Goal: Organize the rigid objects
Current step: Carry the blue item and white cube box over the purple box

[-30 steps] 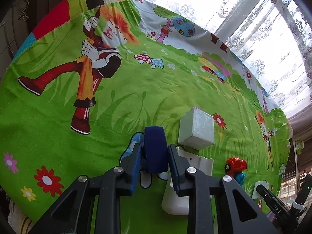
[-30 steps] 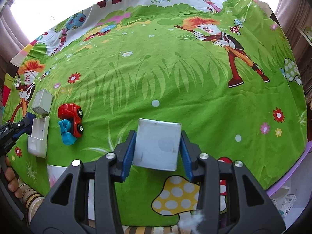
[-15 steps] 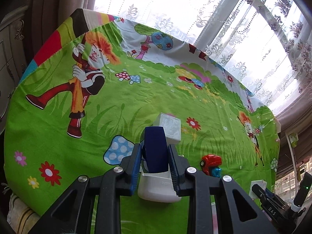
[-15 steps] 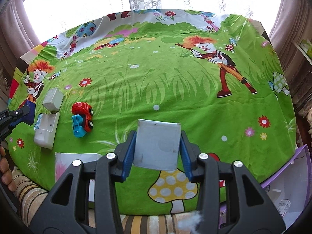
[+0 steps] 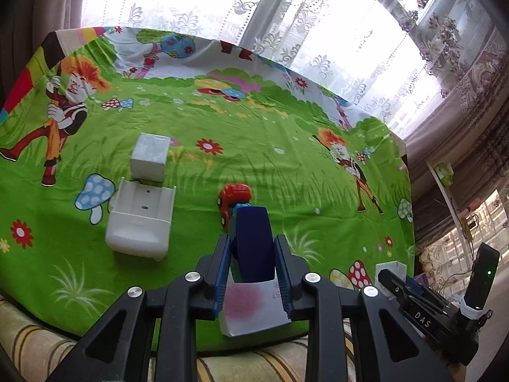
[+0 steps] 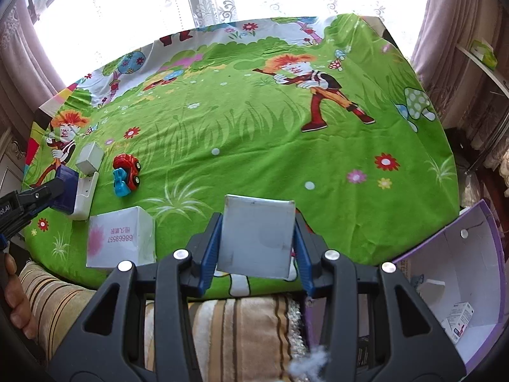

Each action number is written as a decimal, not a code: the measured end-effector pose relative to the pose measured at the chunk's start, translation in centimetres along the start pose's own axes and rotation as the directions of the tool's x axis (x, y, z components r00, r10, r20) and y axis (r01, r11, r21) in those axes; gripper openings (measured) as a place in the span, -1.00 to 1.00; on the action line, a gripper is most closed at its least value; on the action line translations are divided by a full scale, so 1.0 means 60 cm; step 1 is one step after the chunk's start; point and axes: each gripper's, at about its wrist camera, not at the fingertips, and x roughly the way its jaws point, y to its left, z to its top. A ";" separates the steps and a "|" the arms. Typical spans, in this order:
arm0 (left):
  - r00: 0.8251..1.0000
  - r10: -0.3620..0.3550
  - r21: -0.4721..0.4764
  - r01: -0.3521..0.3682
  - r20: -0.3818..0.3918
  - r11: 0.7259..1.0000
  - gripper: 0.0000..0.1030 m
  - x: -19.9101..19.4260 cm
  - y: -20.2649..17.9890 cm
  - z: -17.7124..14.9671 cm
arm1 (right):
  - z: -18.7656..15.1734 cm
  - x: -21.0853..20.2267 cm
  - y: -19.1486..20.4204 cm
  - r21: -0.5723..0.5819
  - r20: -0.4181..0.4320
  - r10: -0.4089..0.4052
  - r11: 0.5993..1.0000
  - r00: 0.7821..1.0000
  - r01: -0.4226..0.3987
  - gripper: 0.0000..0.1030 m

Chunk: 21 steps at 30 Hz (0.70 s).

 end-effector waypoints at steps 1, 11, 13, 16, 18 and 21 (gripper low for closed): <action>1.000 -0.010 0.013 0.010 -0.010 1.000 -0.44 0.002 -0.013 -0.006 | -0.004 -0.005 -0.009 0.006 0.002 -0.005 1.000 1.000 0.005 -0.09; 0.988 -0.120 0.099 0.130 -0.097 0.987 -0.44 0.002 -0.115 -0.057 | -0.049 -0.040 -0.115 0.082 -0.009 -0.063 0.995 0.998 0.064 -0.09; 0.983 -0.140 0.115 0.153 -0.115 0.982 -0.44 0.001 -0.135 -0.068 | -0.058 -0.047 -0.137 0.099 -0.014 -0.079 0.992 0.997 0.080 -0.09; 0.974 -0.170 0.140 0.191 -0.150 0.972 -0.44 0.001 -0.165 -0.085 | -0.069 -0.056 -0.167 0.121 -0.019 -0.100 0.987 0.995 0.101 -0.09; 0.967 -0.186 0.160 0.214 -0.173 0.964 -0.44 0.002 -0.188 -0.099 | -0.076 -0.063 -0.185 0.135 -0.020 -0.115 0.984 0.993 0.117 -0.09; 0.951 -0.218 0.180 0.258 -0.218 0.949 -0.44 0.005 -0.221 -0.121 | -0.084 -0.073 -0.208 0.153 -0.019 -0.129 0.980 0.991 0.130 -0.09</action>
